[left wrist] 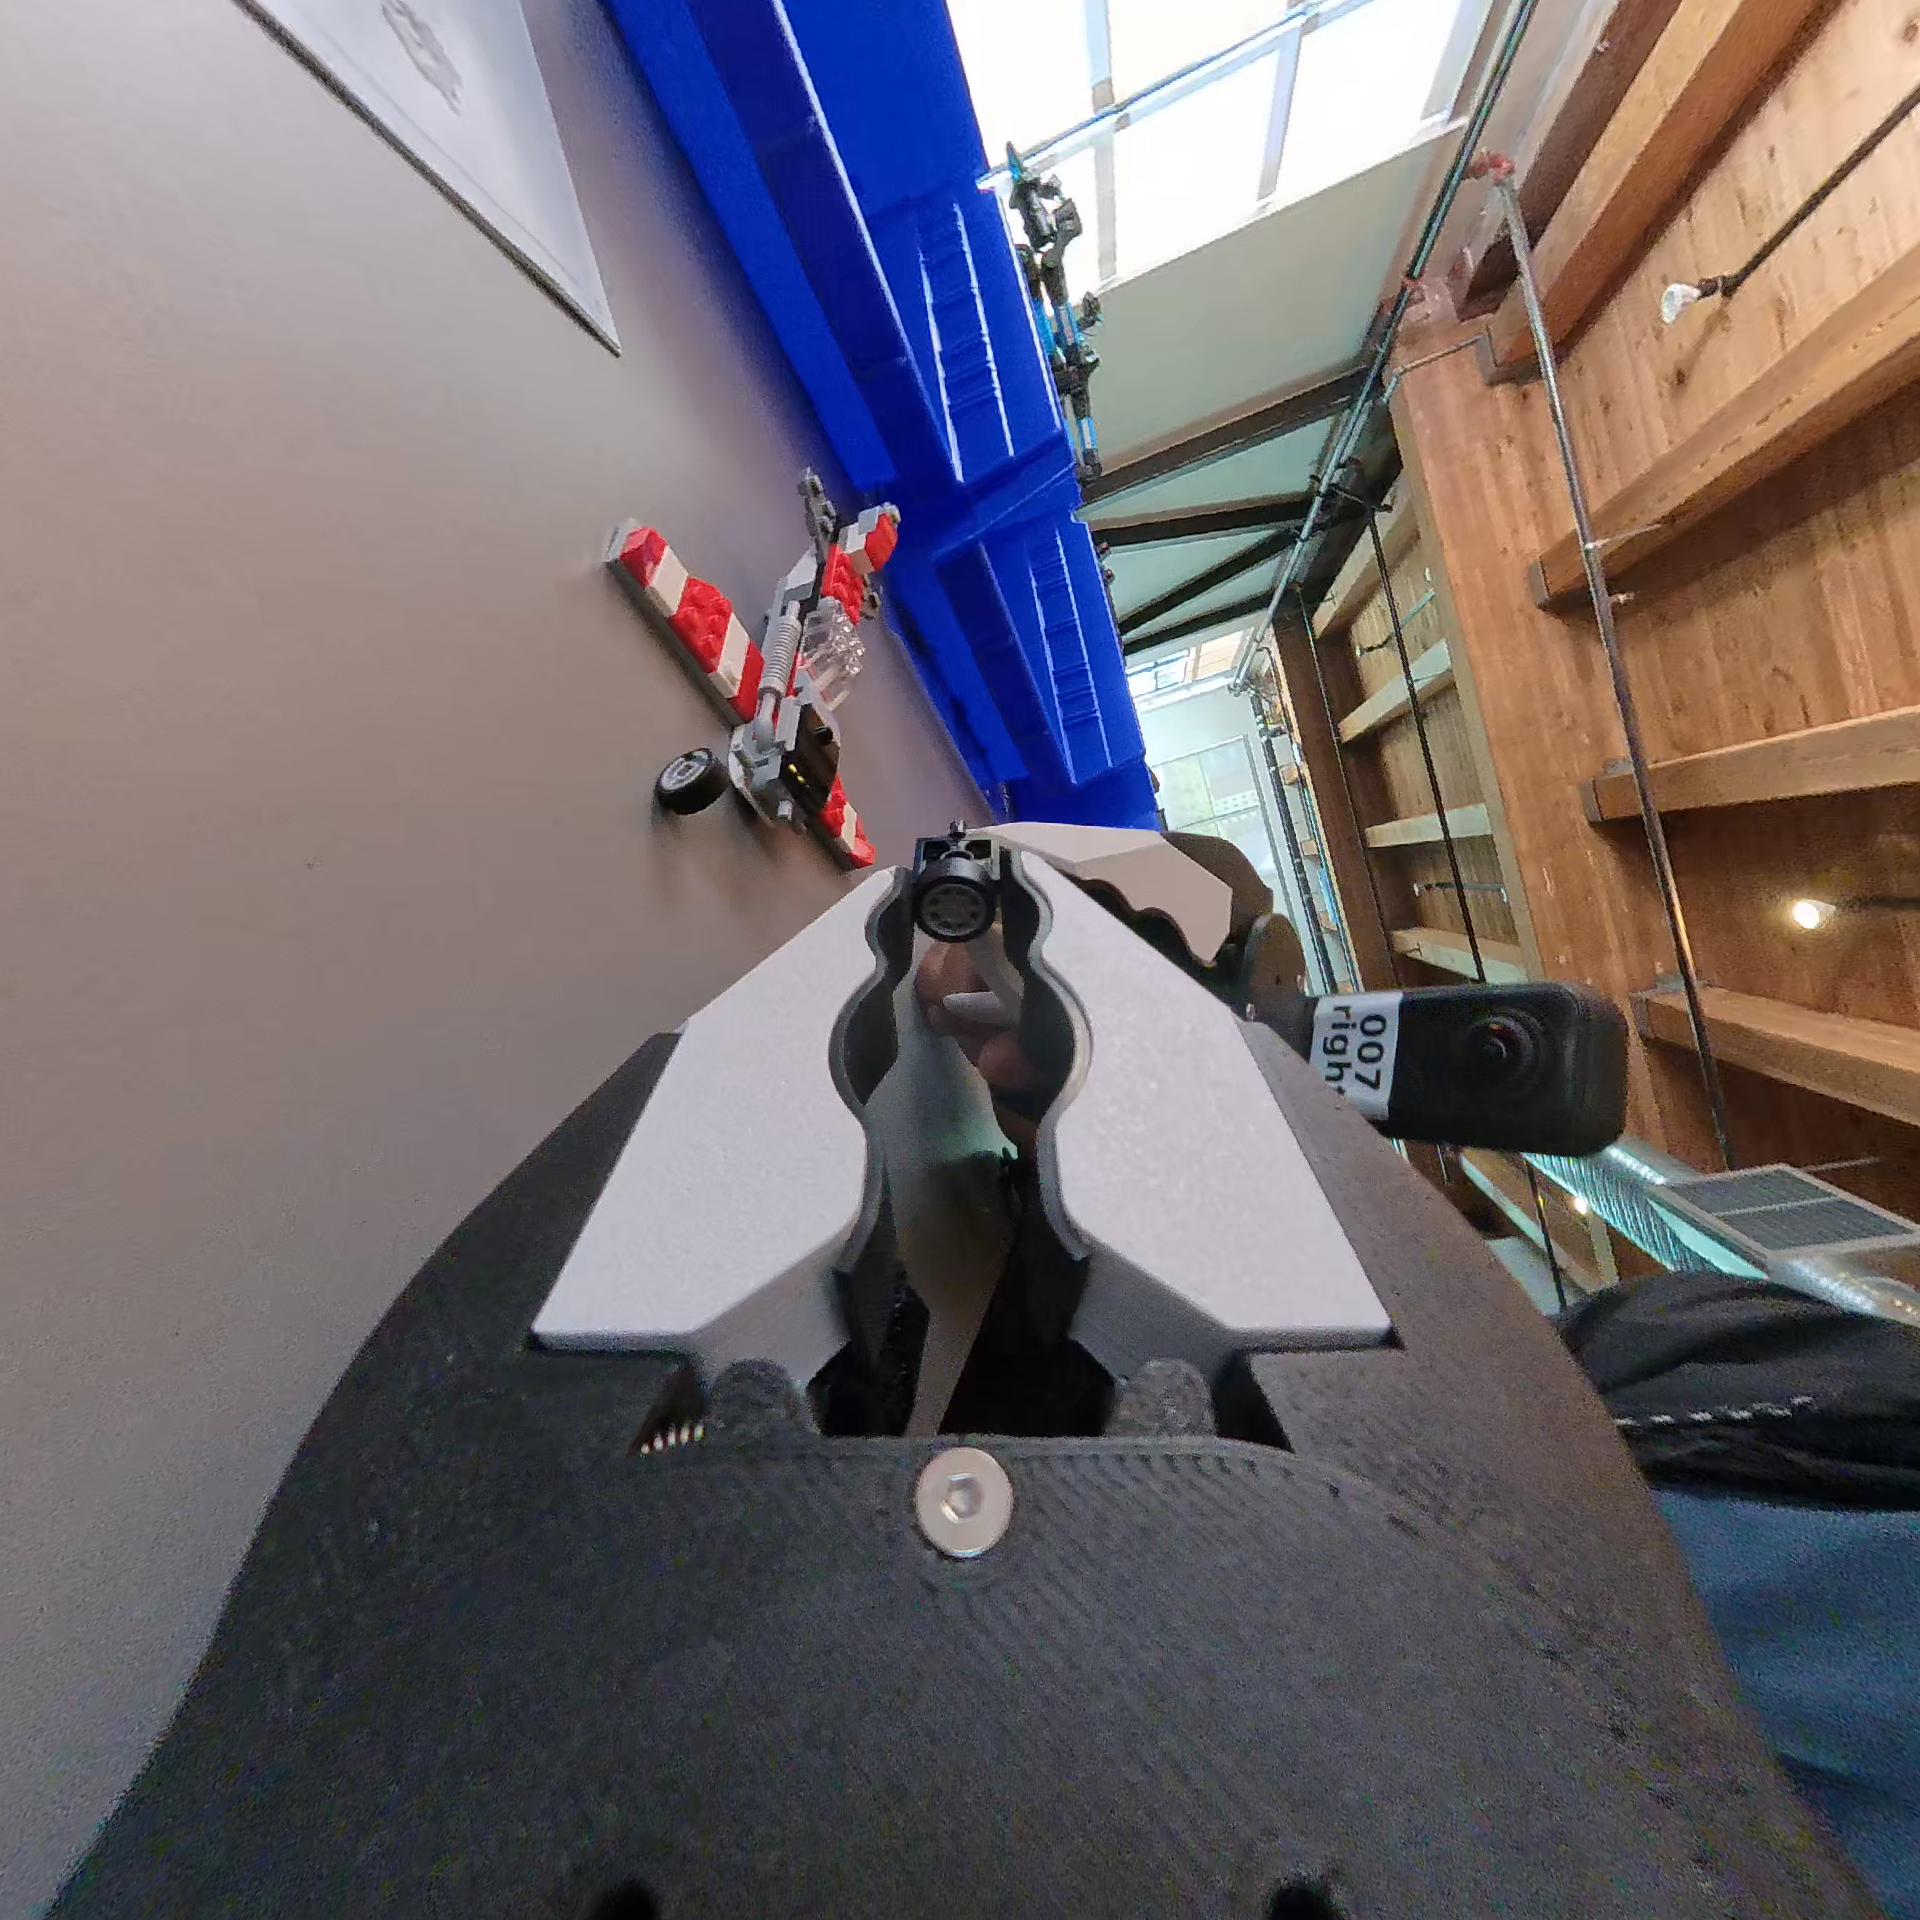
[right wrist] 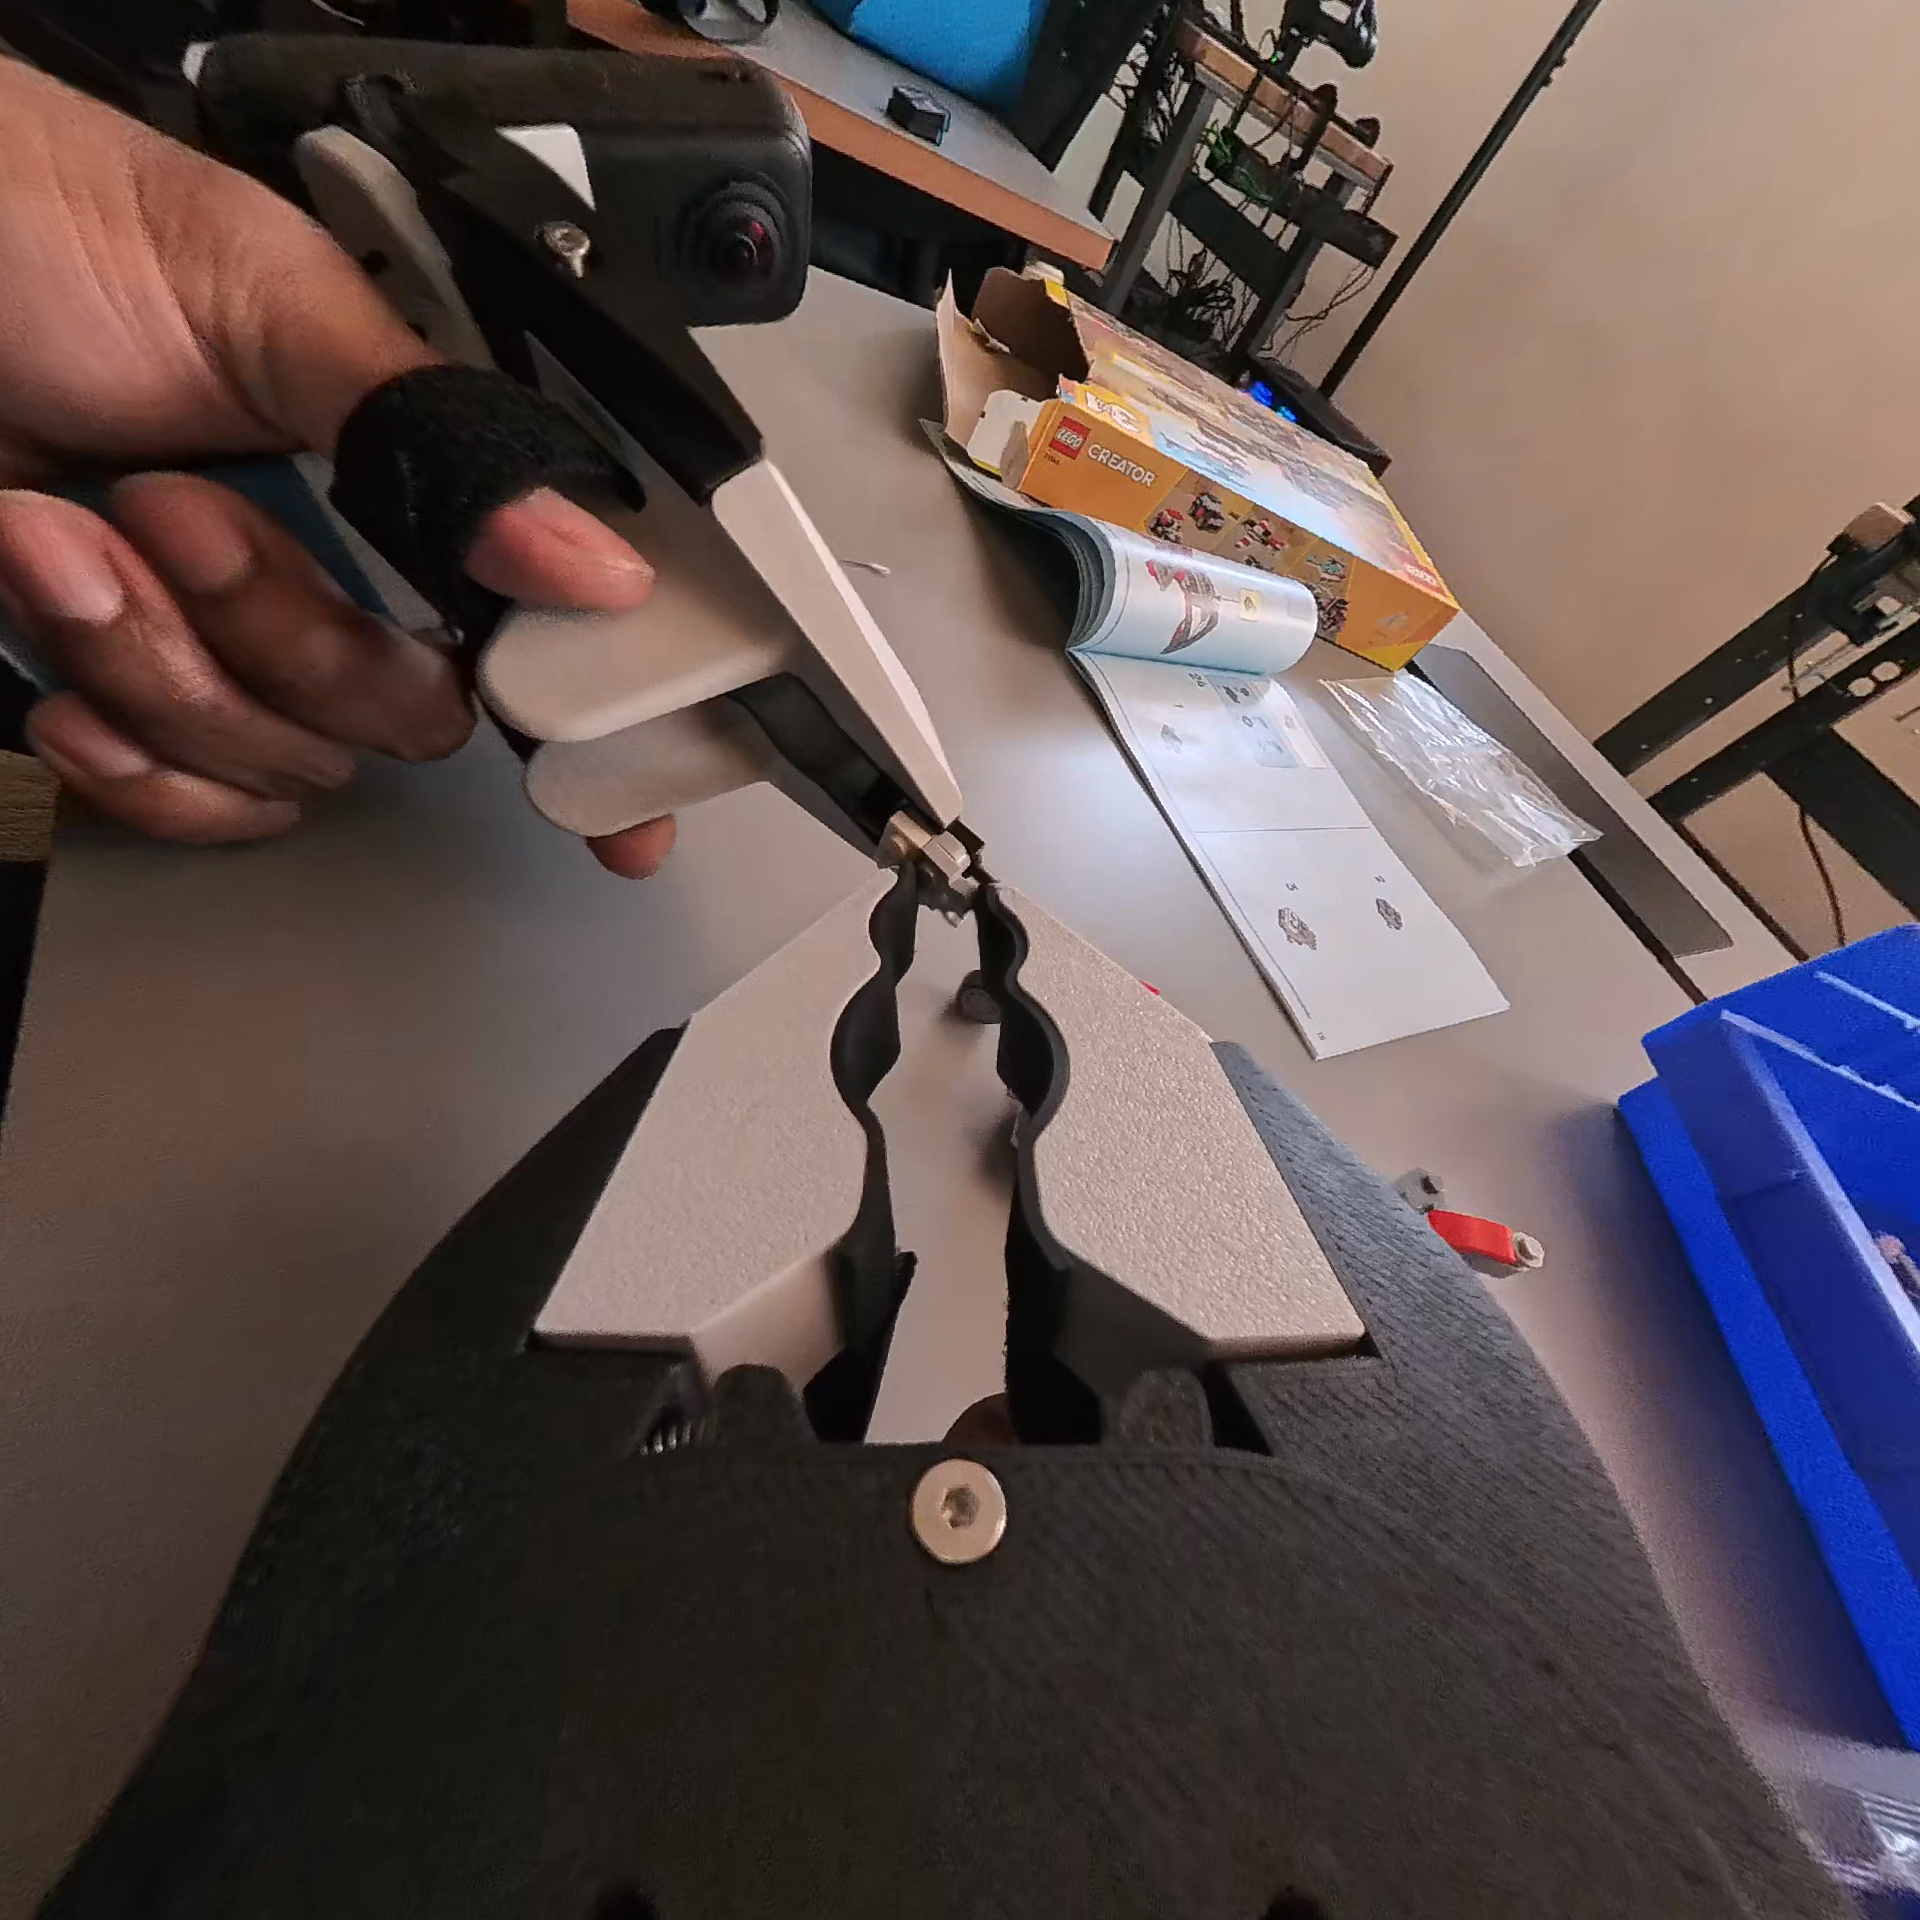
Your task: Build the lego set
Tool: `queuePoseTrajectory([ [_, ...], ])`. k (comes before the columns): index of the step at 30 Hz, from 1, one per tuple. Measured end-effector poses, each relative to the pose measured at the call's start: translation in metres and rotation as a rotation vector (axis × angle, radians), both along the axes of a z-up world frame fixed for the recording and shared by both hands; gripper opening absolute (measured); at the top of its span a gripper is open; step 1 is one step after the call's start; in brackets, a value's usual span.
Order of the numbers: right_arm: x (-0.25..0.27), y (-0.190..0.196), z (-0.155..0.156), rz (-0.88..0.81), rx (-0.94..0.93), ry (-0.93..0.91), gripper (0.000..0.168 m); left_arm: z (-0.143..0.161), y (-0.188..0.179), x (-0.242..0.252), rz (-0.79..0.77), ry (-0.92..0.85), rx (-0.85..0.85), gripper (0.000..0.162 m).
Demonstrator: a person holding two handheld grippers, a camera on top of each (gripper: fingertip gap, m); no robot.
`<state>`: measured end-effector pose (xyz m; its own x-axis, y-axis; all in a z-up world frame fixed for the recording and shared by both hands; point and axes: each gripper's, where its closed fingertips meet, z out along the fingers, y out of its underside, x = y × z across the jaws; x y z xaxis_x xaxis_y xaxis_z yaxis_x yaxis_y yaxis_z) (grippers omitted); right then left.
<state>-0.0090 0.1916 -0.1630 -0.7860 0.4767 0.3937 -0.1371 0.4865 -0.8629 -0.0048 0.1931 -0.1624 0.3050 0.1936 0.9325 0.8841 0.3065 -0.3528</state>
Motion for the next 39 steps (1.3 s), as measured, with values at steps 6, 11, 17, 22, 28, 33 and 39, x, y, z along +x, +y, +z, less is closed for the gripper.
queuePoseTrajectory([
  [6,0.006,0.000,0.001,0.062,0.047,0.059,0.012,0.002,0.000,0.008,-0.084,0.036,-0.030,0.022],
  [11,0.008,-0.001,0.004,0.110,0.089,0.129,0.012,0.002,0.001,0.012,-0.113,0.057,-0.047,0.019],
  [17,0.000,-0.001,0.011,0.071,0.055,0.134,0.013,0.009,-0.002,0.003,-0.040,-0.018,0.075,0.019],
  [22,-0.004,0.000,0.012,0.009,0.003,0.071,0.027,0.013,-0.007,-0.005,0.027,-0.092,0.188,0.019],
  [28,-0.009,-0.002,0.015,-0.073,-0.083,-0.017,0.030,0.007,-0.010,-0.010,0.069,-0.004,0.061,0.019],
  [33,-0.009,-0.008,0.008,-0.075,-0.072,-0.039,0.030,0.002,-0.011,-0.011,0.086,0.053,-0.038,0.019],
  [39,-0.010,-0.014,0.000,-0.077,-0.020,-0.039,0.029,-0.003,-0.007,-0.008,0.068,0.057,-0.089,0.019],
])
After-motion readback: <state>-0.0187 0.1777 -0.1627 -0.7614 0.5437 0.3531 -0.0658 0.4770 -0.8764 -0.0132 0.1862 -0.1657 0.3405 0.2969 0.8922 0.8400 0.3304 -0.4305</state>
